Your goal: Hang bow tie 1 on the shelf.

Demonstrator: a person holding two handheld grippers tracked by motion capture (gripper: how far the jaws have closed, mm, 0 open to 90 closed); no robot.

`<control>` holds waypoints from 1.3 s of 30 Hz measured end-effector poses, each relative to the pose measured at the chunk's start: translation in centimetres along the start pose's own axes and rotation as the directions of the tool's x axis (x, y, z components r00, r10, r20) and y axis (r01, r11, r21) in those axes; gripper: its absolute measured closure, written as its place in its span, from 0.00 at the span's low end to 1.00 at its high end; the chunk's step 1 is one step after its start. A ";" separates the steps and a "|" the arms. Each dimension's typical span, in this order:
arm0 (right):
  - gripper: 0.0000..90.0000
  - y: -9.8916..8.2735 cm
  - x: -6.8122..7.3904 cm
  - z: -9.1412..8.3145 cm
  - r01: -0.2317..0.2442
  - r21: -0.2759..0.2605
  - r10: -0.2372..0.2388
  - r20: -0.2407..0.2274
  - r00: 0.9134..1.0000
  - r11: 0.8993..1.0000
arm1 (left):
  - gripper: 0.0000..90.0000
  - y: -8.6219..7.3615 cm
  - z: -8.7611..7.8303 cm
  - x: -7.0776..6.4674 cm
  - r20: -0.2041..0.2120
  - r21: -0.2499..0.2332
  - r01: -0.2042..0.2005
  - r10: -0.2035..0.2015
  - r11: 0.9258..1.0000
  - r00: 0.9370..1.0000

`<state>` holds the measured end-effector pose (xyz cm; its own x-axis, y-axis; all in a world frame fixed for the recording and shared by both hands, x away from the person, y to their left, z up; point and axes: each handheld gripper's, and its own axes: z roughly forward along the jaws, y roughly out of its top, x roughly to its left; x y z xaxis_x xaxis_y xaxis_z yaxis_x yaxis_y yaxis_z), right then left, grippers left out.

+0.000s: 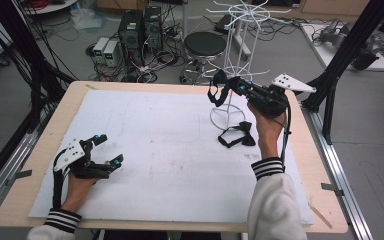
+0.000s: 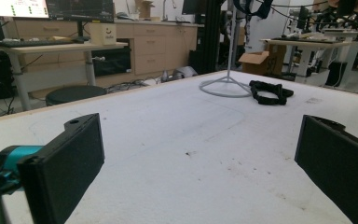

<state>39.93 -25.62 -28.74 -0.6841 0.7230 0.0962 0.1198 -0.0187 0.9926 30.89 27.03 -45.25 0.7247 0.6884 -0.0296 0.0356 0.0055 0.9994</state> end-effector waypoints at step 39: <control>0.38 0.6 1.2 -0.5 0.114 0.074 -0.125 0.162 0.979 0.991 | 0.02 -0.1 -0.2 -0.1 0.009 -0.005 -0.008 0.008 1.000 1.000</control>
<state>38.83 -25.08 -28.05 -0.5678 0.8221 -0.0420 0.0933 0.1150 0.9890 30.71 27.13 -45.30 0.7310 0.6820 -0.0217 0.0264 0.0035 0.9996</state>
